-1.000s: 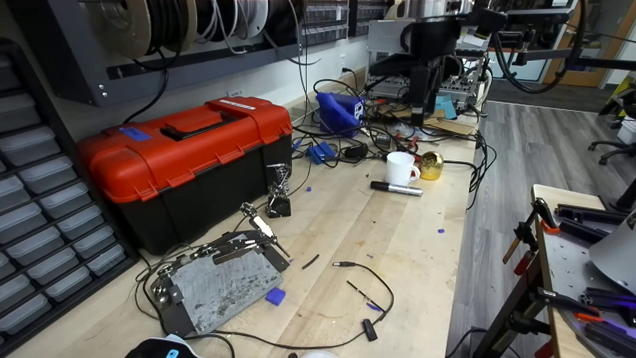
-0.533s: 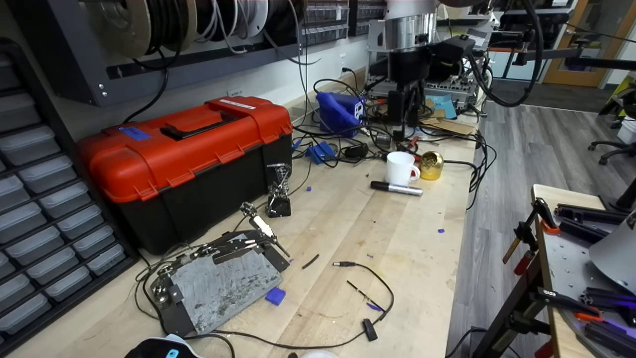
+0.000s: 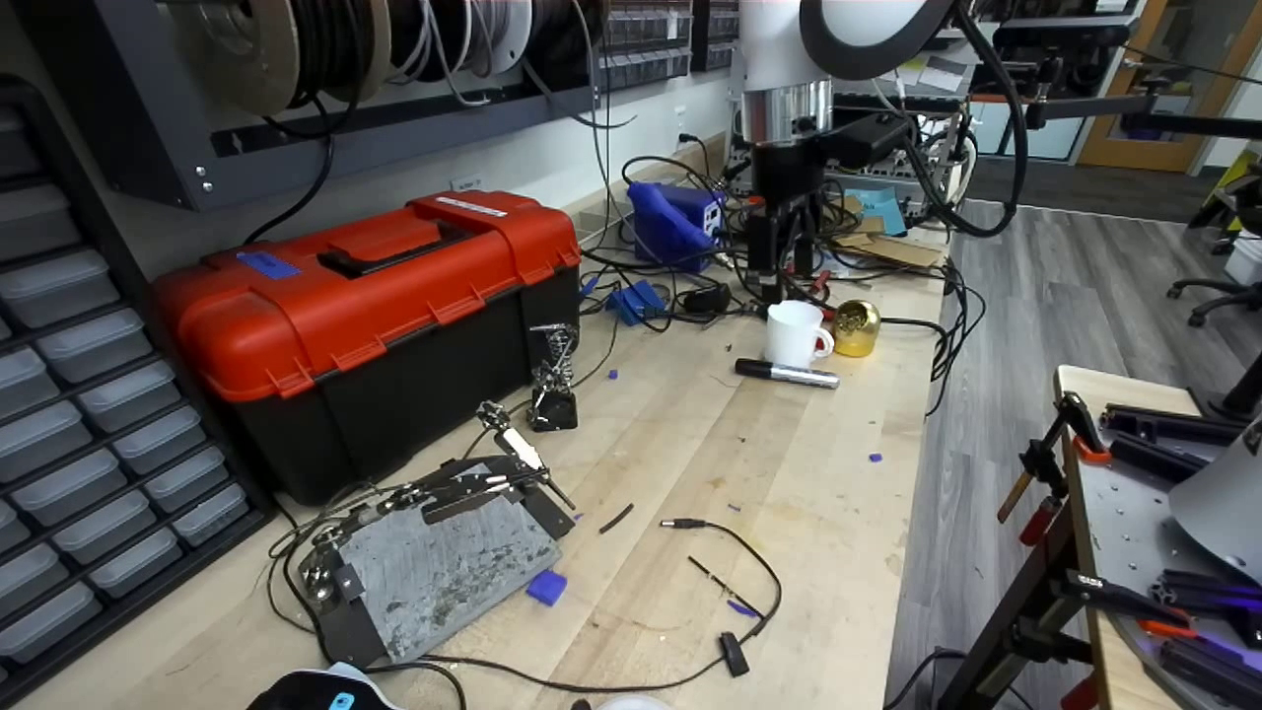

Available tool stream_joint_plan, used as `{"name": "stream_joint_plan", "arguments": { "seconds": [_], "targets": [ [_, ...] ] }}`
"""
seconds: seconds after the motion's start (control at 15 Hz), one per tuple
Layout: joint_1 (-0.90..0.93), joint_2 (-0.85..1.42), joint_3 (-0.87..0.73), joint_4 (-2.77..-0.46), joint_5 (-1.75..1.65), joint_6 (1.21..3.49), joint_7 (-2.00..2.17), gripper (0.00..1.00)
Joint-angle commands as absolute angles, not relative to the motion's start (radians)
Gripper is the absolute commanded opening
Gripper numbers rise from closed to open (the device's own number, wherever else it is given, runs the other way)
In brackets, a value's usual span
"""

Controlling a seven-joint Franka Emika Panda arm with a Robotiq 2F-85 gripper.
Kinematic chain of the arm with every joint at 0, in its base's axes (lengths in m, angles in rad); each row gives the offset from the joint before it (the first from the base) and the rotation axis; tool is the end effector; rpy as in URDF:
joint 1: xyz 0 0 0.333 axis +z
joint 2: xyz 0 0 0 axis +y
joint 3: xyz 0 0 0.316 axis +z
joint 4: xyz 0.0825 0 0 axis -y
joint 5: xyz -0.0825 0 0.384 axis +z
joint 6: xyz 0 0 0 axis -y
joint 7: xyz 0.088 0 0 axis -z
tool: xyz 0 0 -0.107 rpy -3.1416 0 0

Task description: Put the marker in the mug cup

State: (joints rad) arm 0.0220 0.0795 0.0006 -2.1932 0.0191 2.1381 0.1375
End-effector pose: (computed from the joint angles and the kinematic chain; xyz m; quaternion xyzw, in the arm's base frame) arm 0.5265 0.0127 0.3387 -0.9957 0.0629 0.0676 0.0023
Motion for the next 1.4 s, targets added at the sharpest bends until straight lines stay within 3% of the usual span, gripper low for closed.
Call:
{"name": "stream_joint_plan", "arguments": {
  "seconds": [0.0,1.33],
  "targets": [
    [0.013,0.117,-0.007,-2.171,0.011,2.168,0.139,1.00],
    [0.033,0.158,0.015,-2.156,0.022,2.191,0.109,1.00]
  ]
}}
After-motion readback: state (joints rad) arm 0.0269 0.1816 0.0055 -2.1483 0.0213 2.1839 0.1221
